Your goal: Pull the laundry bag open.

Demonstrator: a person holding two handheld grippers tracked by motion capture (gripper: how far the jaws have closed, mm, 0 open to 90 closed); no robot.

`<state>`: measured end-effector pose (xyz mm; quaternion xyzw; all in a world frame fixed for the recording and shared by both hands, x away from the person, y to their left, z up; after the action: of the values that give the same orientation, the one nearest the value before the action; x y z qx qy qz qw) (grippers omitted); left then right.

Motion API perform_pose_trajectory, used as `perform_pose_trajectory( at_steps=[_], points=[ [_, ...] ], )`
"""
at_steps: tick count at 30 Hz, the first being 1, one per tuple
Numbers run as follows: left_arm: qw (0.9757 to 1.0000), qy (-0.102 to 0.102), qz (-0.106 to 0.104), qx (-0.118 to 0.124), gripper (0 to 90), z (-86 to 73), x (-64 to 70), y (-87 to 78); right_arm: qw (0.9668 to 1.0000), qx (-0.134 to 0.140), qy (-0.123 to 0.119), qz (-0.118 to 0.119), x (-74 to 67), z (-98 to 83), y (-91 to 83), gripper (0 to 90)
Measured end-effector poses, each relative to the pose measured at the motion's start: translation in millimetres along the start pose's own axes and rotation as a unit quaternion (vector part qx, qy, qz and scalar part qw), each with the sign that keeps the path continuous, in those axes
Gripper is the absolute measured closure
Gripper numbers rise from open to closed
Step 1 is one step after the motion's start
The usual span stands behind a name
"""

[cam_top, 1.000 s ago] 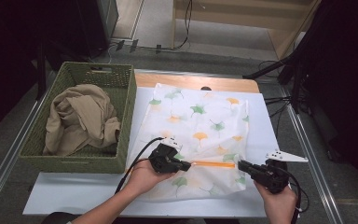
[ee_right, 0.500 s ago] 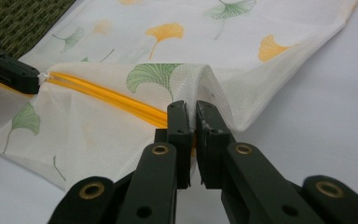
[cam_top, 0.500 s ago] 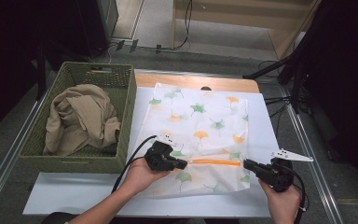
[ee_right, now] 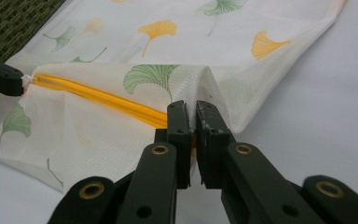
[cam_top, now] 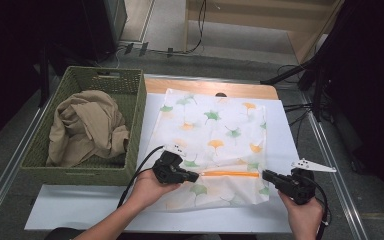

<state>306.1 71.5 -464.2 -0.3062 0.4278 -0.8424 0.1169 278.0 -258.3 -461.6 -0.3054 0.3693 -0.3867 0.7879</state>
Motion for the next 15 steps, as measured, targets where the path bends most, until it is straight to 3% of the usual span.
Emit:
perform_pose_trajectory(
  at_steps=[10,15],
  points=[
    [1.0000,0.001,0.004,0.000,90.0,-2.2,-2.0,-3.1,0.9996,0.005,0.022,-0.015,15.7,-1.2,-3.4,85.6],
    [1.0000,0.000,0.004,0.000,90.0,-2.5,-2.1,-3.0,0.9996,0.004,0.023,-0.017,16.3,-1.2,-2.8,85.5]
  ],
)
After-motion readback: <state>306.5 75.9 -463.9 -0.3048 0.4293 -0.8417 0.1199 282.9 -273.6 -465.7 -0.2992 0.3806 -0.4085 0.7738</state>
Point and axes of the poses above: each handheld gripper's, and its own axes: y roughly forward along the jaws, z roughly out of its top, x roughly to its right, the point moved 4 cm from there along y, roughly forward along the jaws, and after that the axes turned 14 degrees about -x, right-handed, at the moved point
